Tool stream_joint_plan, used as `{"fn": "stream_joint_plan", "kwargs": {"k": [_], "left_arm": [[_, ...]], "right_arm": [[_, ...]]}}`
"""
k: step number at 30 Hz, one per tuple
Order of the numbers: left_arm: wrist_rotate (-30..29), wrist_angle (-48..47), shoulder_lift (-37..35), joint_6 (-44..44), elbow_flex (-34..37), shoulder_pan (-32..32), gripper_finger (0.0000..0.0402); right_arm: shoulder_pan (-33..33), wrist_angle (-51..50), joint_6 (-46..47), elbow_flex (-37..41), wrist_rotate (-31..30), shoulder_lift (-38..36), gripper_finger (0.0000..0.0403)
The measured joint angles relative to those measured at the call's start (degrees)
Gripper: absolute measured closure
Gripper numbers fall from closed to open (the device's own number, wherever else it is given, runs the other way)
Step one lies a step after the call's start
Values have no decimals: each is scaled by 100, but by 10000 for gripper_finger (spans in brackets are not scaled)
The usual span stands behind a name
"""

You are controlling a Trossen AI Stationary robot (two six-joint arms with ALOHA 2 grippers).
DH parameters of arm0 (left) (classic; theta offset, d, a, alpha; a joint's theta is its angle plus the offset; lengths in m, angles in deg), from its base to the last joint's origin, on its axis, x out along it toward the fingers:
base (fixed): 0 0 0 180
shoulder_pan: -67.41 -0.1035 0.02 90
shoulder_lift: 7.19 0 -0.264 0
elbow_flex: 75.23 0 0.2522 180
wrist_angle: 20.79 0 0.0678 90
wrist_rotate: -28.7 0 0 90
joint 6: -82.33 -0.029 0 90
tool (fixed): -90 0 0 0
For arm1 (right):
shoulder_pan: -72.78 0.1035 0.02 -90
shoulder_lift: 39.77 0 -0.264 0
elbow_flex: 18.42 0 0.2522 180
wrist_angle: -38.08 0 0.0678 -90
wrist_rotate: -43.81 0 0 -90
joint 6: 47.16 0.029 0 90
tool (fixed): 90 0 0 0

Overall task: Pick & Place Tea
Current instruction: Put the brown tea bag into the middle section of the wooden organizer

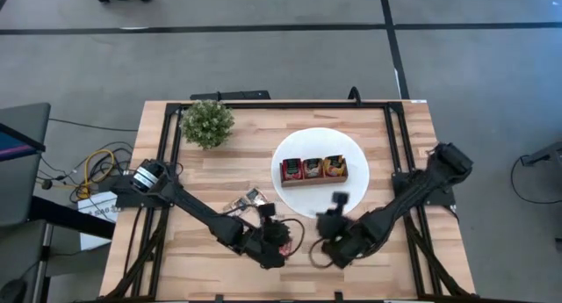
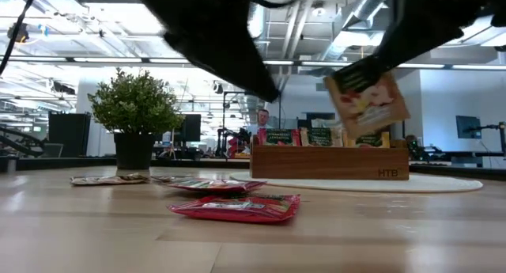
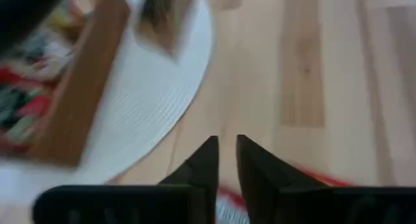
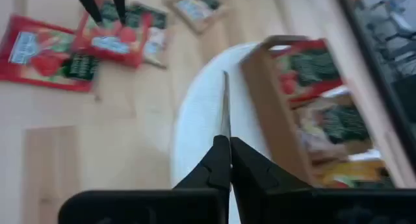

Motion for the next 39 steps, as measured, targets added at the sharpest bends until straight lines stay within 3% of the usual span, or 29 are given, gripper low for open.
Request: {"fn": "stream_joint_plan", "kwargs": {"k": [4, 8, 10, 14, 17, 23, 32, 39], "left_arm": [[-924, -763, -122, 719, 0, 336, 305], [-1406, -817, -86, 848, 1, 618, 272], [-1468, -796, -65, 882, 37, 710, 266], [-1516, -593, -65, 968, 201, 811, 266], [-1602, -416, -63, 968, 345, 843, 270], [-1624, -365, -61, 970, 389, 835, 275], [-1621, -346, -61, 965, 389, 839, 275], [-1621, -335, -61, 968, 389, 837, 275]], "right_arm": [[-120, 213, 10, 1085, -371, -1102, 402], [-787, 1652, -931, 2354, -371, -2433, 402], [-1273, 2742, -1757, 2936, -41, -2937, 403], [-2389, 4651, -3237, 3855, 1400, -3528, 403], [-3062, 5222, -3623, 4106, 2246, -3550, 403], [-3724, 5440, -3752, 4123, 3215, -2999, 403], [-3801, 5737, -3894, 4121, 3235, -2142, 403], [-3832, 5916, -3938, 4121, 3165, -1945, 387]]}}
